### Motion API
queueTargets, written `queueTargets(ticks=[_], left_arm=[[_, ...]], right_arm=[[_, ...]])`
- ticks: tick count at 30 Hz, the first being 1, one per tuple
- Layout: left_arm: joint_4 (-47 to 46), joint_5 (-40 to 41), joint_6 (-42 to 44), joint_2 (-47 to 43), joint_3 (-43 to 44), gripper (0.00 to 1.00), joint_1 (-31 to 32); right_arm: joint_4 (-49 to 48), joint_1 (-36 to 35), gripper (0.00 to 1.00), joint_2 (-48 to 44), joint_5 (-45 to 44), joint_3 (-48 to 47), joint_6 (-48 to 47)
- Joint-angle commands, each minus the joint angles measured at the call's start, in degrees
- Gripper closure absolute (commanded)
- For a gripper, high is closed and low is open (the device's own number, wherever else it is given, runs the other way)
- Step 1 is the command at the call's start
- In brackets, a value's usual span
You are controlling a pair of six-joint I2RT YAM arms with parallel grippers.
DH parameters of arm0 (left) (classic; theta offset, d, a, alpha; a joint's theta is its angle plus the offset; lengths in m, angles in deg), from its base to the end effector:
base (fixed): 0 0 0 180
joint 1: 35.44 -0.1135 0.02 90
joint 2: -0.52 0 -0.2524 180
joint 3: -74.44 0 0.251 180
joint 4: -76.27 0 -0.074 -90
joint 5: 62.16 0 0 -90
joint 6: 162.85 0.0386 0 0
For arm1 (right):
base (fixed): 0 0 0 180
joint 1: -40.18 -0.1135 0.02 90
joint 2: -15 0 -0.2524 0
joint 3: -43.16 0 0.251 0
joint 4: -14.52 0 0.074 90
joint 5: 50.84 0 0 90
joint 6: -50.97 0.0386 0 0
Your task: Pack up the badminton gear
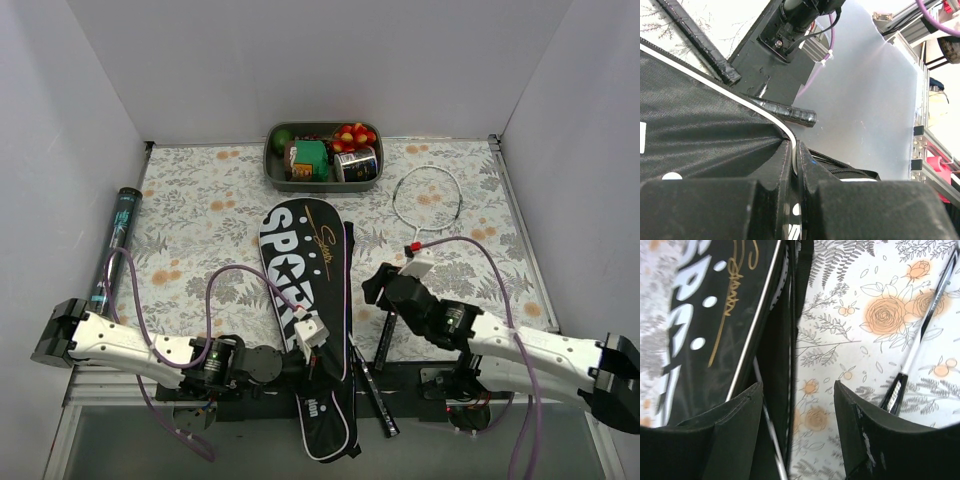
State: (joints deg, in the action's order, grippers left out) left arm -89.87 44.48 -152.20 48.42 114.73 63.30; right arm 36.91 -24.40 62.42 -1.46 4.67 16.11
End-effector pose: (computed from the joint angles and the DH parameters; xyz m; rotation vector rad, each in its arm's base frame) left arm -0.0199 -0.2022 0.2269 0.1669 2.3834 -1.6137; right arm 0.1023 0.1567 0.2067 0.2480 2.0109 0.5956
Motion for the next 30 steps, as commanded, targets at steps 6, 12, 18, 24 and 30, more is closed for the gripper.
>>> queueTargets(ticks=[6, 12, 18, 24, 30], left_arm=[[-4.8, -1.1, -0.8, -1.7, -3.4, 1.0, 0.2], [-5.7, -2.7, -1.8, -1.1, -4.9, 1.0, 0.3], [-5.7, -5.8, -2.3, 1.1, -4.2, 1.0, 0.2], [-5.6, -5.6, -2.4, 1.0, -3.6, 1.0, 0.2], [-5.5, -3.6, -2.5, 1.6, -4.3, 1.0, 0.2]], right_arm=[[-16.7, 8.8, 0.35, 19.6, 19.7, -4.2, -13.2], [-20.9, 9.1, 0.36, 21.6, 23.1, -1.3, -11.9], [-20.0, 11.2, 0.36, 23.1, 22.1, -3.2, -13.6], [-12.3, 12.3, 0.41, 25.0, 26.7, -6.1, -13.0], [-5.8, 9.6, 0.44, 12.0, 32.1, 0.5, -10.0]])
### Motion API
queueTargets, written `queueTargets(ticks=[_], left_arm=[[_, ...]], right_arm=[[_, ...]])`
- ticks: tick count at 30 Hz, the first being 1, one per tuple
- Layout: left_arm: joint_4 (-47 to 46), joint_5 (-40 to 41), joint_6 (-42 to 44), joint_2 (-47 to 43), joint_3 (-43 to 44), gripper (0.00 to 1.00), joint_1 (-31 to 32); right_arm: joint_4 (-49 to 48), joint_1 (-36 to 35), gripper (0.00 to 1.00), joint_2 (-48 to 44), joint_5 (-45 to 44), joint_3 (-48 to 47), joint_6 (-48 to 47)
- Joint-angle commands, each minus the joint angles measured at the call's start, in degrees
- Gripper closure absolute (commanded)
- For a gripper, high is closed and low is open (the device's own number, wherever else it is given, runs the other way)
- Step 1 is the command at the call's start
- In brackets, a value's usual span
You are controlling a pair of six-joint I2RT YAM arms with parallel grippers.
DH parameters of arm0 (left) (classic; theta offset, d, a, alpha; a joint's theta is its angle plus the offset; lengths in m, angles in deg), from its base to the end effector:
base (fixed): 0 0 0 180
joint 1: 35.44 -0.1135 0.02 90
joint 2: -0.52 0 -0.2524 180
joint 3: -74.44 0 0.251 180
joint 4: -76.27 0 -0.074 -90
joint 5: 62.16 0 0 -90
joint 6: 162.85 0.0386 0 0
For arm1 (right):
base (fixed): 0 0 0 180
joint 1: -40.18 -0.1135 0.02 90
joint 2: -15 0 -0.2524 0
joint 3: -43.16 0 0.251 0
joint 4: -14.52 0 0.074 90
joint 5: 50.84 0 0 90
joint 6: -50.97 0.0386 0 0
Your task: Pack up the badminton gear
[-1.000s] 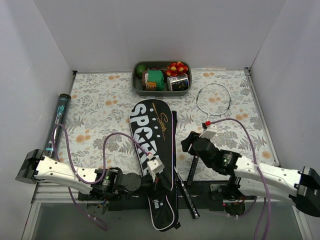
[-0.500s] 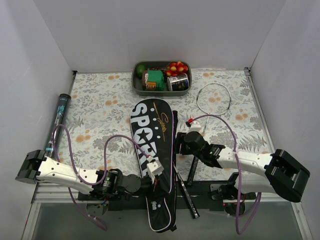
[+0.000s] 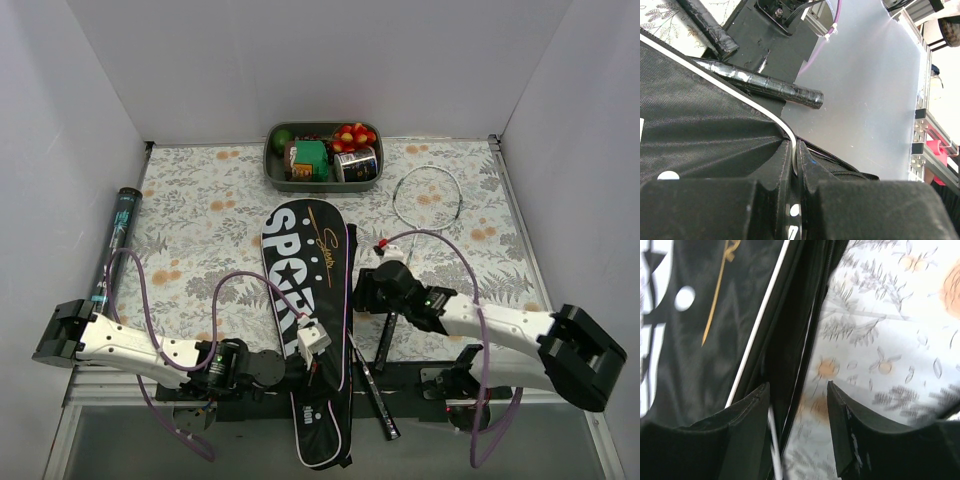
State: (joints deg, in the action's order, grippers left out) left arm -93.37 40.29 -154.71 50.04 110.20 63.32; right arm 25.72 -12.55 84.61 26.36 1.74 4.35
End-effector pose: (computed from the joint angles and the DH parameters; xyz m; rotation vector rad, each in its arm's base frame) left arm -0.0225 -0.2008 0.2001 0.1913 2.4823 -1.6106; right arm 0.1519 0.1855 0.1607 -0.0664 2.3196 0.6412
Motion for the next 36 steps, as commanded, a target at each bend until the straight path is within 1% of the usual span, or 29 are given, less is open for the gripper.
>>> queueTargets(ticks=[1, 4, 5, 6, 8, 9, 12, 15, 16, 18, 19, 20, 22, 23, 24, 25, 26, 27, 29, 31, 32, 36], left_arm=[[-1.9, 1.3, -0.4, 0.2, 0.0, 1.0, 0.3], [-1.7, 2.9, -0.9, 2.0, -0.6, 1.0, 0.2], [-1.8, 3.5, -1.0, 2.4, -0.7, 1.0, 0.2], [-1.9, 3.9, -1.1, 3.2, -0.7, 1.0, 0.2], [-2.0, 4.9, -1.5, 3.8, -0.8, 1.0, 0.2], [-2.1, 5.6, -1.6, 4.0, -1.0, 1.0, 0.2], [-2.2, 6.9, -1.9, 3.6, -1.1, 1.0, 0.3], [-2.1, 6.6, -1.9, 3.0, -0.8, 1.0, 0.2], [-1.5, 6.2, -1.9, 2.6, -0.5, 1.0, 0.2], [-0.9, 5.5, -2.3, 2.3, -0.4, 1.0, 0.2], [-0.3, 4.9, -2.6, 2.3, -0.5, 1.0, 0.2], [-0.3, 4.6, -2.9, 2.1, -0.7, 1.0, 0.2], [-0.4, 4.1, -3.6, 1.9, -1.0, 1.0, 0.2], [-0.6, 3.6, -3.8, 2.2, -1.3, 1.0, 0.2], [-0.7, 3.2, -4.0, 2.3, -1.5, 1.0, 0.2], [-1.2, 3.0, -4.2, 2.4, -1.5, 1.0, 0.2], [-1.4, 2.5, -4.3, 2.7, -1.8, 1.0, 0.2], [-1.5, 2.3, -4.3, 2.9, -1.9, 1.0, 0.3], [-2.5, 2.0, -4.3, 3.0, -2.3, 1.0, 0.2], [-3.5, 1.9, -4.2, 3.0, -2.6, 1.0, 0.2], [-3.8, 1.8, -3.9, 3.0, -2.8, 1.0, 0.2], [-4.7, 1.4, -3.5, 3.1, -2.9, 1.0, 0.2]], right_arm=[[8.2, -3.1, 0.44, -12.5, 5.1, 4.0, 2.4], [14.6, -6.9, 0.44, -20.5, 5.7, 4.4, 5.0], [18.9, -8.4, 0.44, -22.2, 5.3, 4.4, 5.9], [20.8, -11.8, 0.44, -25.1, 4.8, 4.5, 8.2], [25.3, -15.0, 0.44, -27.4, 3.6, 5.4, 10.9], [26.0, -17.8, 0.43, -29.1, 3.7, 6.0, 13.3], [27.9, -22.6, 0.43, -29.9, 2.0, 7.8, 16.6], [26.8, -23.3, 0.42, -29.0, -2.2, 7.5, 17.8], [26.8, -23.3, 0.42, -28.6, -6.0, 6.9, 18.8], [26.8, -23.2, 0.39, -27.2, -10.1, 4.2, 19.6], [27.2, -23.2, 0.39, -26.6, -14.8, 3.3, 20.1], [27.3, -23.0, 0.38, -25.3, -17.1, 2.2, 20.9], [26.6, -20.7, 0.36, -23.7, -21.7, -0.3, 20.7], [25.2, -19.2, 0.35, -22.9, -22.1, -0.9, 18.7], [23.2, -15.2, 0.34, -21.5, -21.4, -1.3, 17.1], [21.2, -13.0, 0.34, -20.8, -18.5, -1.3, 15.8], [16.3, -11.2, 0.34, -20.3, -17.3, -1.2, 14.6], [14.5, -8.1, 0.33, -19.3, -16.3, -1.1, 13.5], [8.8, -6.1, 0.33, -17.7, -14.7, -1.0, 11.9], [5.2, -3.0, 0.33, -16.5, -13.1, -0.9, 10.2], [0.6, -2.0, 0.33, -15.2, -12.2, -0.7, 9.5], [-7.4, 3.7, 0.33, -10.2, -6.6, -0.5, 8.2]])
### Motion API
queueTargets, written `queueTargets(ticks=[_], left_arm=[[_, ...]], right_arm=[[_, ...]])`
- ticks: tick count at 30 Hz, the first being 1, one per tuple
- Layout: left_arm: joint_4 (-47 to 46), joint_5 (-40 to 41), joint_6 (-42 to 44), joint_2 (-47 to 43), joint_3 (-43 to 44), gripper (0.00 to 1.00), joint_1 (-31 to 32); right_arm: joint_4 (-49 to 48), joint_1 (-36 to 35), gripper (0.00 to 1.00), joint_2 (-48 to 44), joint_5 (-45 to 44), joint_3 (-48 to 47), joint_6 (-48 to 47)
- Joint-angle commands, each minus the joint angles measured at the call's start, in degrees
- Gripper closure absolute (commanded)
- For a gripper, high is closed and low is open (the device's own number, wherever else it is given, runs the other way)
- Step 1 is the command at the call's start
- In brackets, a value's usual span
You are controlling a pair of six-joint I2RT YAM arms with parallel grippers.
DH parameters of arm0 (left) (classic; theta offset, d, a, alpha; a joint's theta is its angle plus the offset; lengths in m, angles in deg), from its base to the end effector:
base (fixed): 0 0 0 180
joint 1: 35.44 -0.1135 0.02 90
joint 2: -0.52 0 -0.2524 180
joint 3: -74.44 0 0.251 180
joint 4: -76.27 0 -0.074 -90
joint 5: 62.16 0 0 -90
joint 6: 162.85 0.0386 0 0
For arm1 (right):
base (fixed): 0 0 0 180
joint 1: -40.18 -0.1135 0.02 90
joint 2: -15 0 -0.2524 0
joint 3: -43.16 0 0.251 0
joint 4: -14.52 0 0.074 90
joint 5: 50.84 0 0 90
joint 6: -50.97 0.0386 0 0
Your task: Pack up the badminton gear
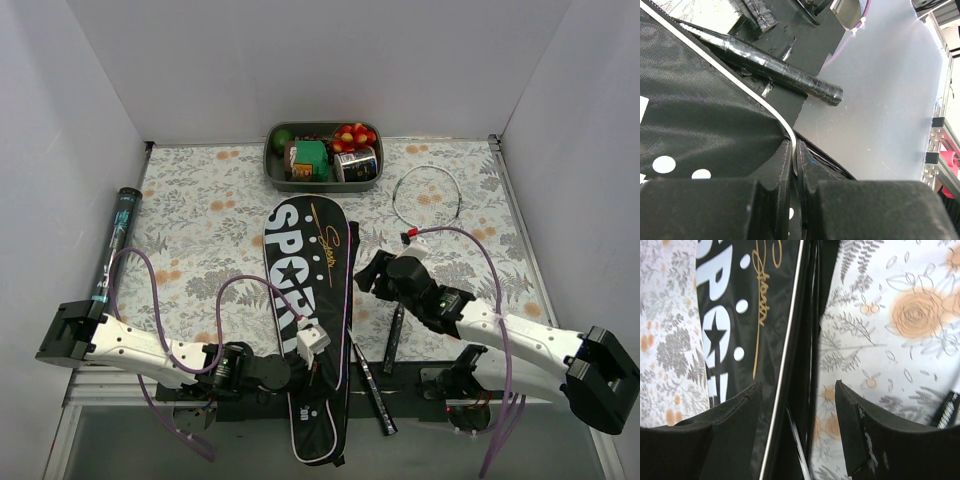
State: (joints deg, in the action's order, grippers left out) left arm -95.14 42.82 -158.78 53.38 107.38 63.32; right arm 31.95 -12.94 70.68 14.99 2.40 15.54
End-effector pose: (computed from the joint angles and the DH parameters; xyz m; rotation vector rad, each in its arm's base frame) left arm -0.0208 -0.2006 0.1761 0.0861 2.5382 -1.5184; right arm 0.1402 0.1605 0.1989 0.2794 2.1378 0.6809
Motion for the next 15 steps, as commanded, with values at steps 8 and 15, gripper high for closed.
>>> queueTargets(ticks=[8, 15], left_arm=[[-3.4, -1.8, 0.5, -1.3, -0.2, 1.0, 0.2], [-3.9, -2.9, 0.2, -1.4, -0.5, 1.0, 0.3]], right_arm=[[-22.3, 9.1, 0.33, 18.7, 12.6, -5.1, -3.8], [-27.4, 12.6, 0.33, 28.1, 15.1, -9.2, -7.1]])
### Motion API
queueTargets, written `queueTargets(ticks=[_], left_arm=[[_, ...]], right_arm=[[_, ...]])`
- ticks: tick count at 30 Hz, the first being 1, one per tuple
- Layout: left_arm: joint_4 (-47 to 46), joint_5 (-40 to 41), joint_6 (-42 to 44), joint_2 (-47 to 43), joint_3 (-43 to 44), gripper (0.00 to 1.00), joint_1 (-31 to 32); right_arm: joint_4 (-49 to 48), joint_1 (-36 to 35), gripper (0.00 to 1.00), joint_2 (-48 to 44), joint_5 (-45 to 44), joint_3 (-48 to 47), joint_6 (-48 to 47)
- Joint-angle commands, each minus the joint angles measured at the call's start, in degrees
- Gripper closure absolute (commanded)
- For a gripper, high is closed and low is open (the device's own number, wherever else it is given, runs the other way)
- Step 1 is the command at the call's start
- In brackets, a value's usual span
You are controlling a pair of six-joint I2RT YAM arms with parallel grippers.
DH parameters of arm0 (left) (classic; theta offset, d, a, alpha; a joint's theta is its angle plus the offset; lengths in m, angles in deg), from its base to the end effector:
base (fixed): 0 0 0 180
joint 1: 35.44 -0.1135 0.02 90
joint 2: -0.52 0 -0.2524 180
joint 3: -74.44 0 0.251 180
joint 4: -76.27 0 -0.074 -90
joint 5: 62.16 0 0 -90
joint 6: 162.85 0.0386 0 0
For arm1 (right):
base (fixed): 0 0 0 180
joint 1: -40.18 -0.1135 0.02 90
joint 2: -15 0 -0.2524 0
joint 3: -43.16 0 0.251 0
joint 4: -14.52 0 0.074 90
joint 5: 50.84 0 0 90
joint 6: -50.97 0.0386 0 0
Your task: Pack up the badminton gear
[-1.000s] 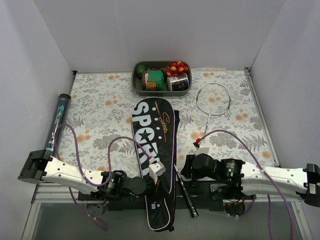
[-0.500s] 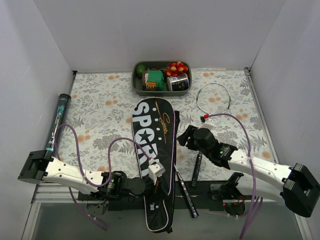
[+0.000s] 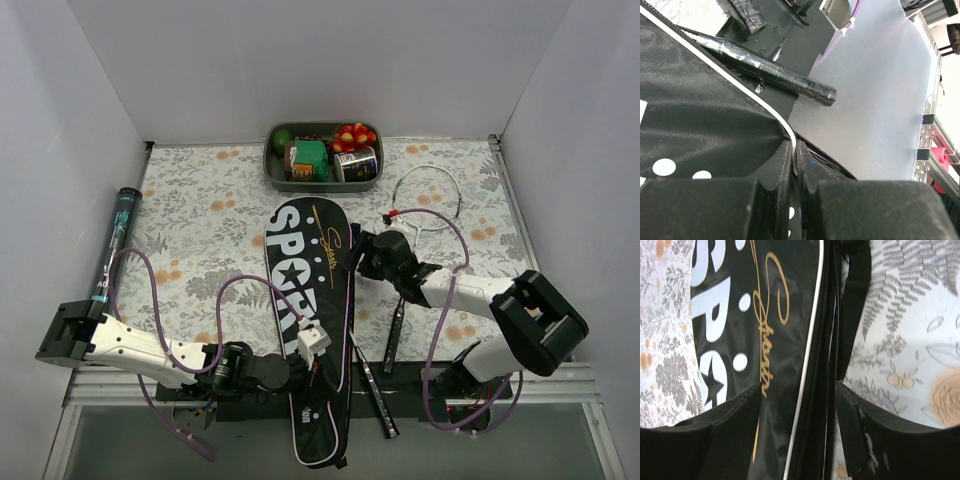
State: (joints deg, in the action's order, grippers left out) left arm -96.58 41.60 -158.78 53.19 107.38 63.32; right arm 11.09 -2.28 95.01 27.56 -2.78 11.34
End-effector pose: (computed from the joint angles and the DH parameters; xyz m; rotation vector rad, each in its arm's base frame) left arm -0.0218 -0.2017 0.1791 0.0963 2.5343 -1.5647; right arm 0.2121 0.1835 0.1645 0.2767 2.1694 0.7484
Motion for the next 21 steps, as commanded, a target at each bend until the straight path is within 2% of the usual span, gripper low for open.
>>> queueTargets(ticks=[1, 13, 17, 20, 21], left_arm=[[-2.5, -1.7, 0.1, -1.3, -0.6, 1.0, 0.2], [-1.7, -1.5, -0.6, -3.4, -1.5, 1.0, 0.2], [-1.6, -1.2, -1.0, -3.8, -2.0, 1.0, 0.2], [-1.8, -1.2, -1.1, -3.8, -2.2, 1.0, 0.2], [-1.9, -1.2, -1.1, -3.6, -2.2, 1.0, 0.2]], right_arm=[[-6.8, 2.5, 0.33, 4.9, 3.0, -4.9, -3.1], [-8.8, 4.8, 0.34, 19.2, 5.2, -8.8, -5.0], [-9.1, 4.8, 0.38, 21.7, 7.4, -10.2, -5.5], [-9.2, 4.8, 0.49, 22.8, 9.1, -10.7, -5.8], [-9.3, 4.8, 0.67, 23.0, 9.7, -10.6, -5.9]])
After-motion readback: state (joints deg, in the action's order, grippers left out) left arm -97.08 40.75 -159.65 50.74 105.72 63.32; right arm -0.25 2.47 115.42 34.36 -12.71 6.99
